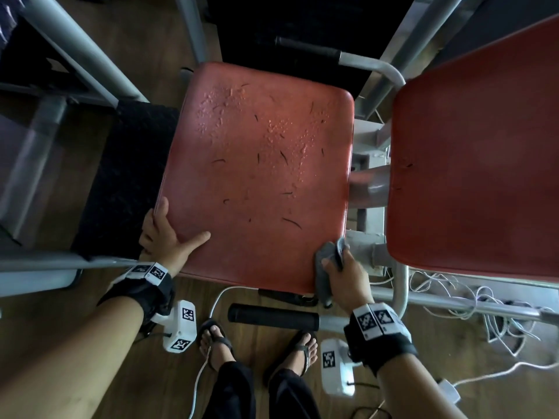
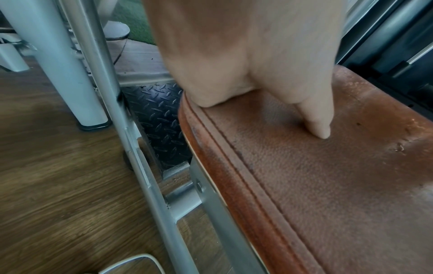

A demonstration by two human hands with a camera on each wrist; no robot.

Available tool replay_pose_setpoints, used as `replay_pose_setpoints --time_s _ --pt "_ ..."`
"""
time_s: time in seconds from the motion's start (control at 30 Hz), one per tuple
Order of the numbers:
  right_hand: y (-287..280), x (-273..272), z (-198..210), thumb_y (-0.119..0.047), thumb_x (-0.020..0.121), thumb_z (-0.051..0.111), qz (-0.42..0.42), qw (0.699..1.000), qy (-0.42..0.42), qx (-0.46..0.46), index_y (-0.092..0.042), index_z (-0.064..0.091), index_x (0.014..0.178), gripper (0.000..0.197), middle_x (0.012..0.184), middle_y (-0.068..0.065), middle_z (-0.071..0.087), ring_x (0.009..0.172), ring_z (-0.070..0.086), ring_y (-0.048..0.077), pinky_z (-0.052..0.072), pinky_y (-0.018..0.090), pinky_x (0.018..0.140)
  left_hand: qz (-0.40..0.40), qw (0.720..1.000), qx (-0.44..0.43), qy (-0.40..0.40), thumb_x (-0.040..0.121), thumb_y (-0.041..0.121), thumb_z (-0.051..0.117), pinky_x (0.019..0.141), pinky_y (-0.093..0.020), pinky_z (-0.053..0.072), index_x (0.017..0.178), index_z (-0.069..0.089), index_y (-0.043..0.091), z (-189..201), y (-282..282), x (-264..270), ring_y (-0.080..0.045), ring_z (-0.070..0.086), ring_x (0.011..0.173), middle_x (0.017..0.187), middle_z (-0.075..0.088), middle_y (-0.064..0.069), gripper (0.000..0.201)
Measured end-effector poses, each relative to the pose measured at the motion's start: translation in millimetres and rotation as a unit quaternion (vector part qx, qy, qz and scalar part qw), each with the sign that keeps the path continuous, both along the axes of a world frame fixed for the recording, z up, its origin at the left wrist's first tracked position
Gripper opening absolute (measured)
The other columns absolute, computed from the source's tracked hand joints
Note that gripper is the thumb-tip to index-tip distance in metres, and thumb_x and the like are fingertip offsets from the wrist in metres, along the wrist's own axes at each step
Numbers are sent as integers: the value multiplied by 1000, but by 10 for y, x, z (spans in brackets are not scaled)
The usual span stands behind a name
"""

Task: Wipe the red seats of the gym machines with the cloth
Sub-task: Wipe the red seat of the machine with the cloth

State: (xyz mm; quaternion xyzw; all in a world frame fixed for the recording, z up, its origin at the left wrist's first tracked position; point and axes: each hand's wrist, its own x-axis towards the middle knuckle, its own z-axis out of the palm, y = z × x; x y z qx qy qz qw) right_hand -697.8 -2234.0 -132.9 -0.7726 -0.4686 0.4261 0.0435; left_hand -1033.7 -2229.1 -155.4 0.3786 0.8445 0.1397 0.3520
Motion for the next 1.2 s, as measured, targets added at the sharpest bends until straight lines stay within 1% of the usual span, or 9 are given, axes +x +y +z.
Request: replay_pose_setpoints --time_s 0.07,0.17,0.33,0.53,0.6,0.77,0.97,1.1,1.2 --pt "160 13 -44 -26 95 55 6 1000 -8 9 -10 30 149 62 130 18 55 119 52 35 40 34 94 -1 1000 3 -6 60 66 76 111 -62 20 146 -5 52 0 -1 -3 -36 12 142 160 -2 3 119" --pt "245 28 -44 -28 96 53 18 1000 -8 24 -11 23 152 66 137 18 49 124 48 34 38 35 99 2 1000 0 -8 55 68 70 111 -63 20 146 -5 51 8 6 3 -37 12 142 160 -2 3 120" --pt "-11 -19 26 -28 99 48 48 999 13 7 -14 12 154 67 144 17 35 129 41 33 34 35 103 4 1000 3 -5 69 55 80 112 -62 18 147 -5 50 -1 4 12 -37 10 142 160 -2 3 116" --pt "380 84 -82 -24 98 51 49 998 21 18 -8 15 153 68 143 19 39 129 41 34 33 35 104 1 1000 5 -1 57 65 73 110 -63 22 146 -5 51 -7 5 6 -37 13 141 159 0 5 119" --pt "338 78 -64 -25 97 52 52 998 24 20 -8 16 153 68 142 18 40 128 42 33 35 36 103 3 1000 6 -2 61 63 77 111 -63 21 147 -4 51 0 3 13 -37 13 142 159 -1 4 119" --pt "91 16 -13 -26 99 49 73 997 10 3 -10 8 154 71 149 17 29 132 37 36 33 40 106 5 1000 3 -4 69 53 81 112 -62 18 146 -6 53 -7 11 7 -37 11 142 159 -2 5 116" --pt "679 -45 -105 -30 98 49 94 994 -52 36 0 7 152 74 146 26 28 130 38 42 34 46 107 6 1000 1 2 68 53 82 110 -63 21 145 -6 54 -33 21 -3 -37 13 142 159 -1 5 118" --pt "1237 -38 -112 -34 98 49 71 995 -51 47 -8 14 152 70 145 23 29 129 40 42 33 49 109 8 1000 -6 1 66 55 82 110 -64 22 144 -7 56 -47 17 -15 -38 13 142 160 -1 4 118" --pt "1229 -86 -78 -39 97 48 80 994 -55 45 -8 13 152 72 148 23 25 130 37 44 33 50 106 8 1000 -7 -4 58 64 78 111 -64 21 144 -7 56 -36 14 -16 -37 12 142 160 -2 4 121"
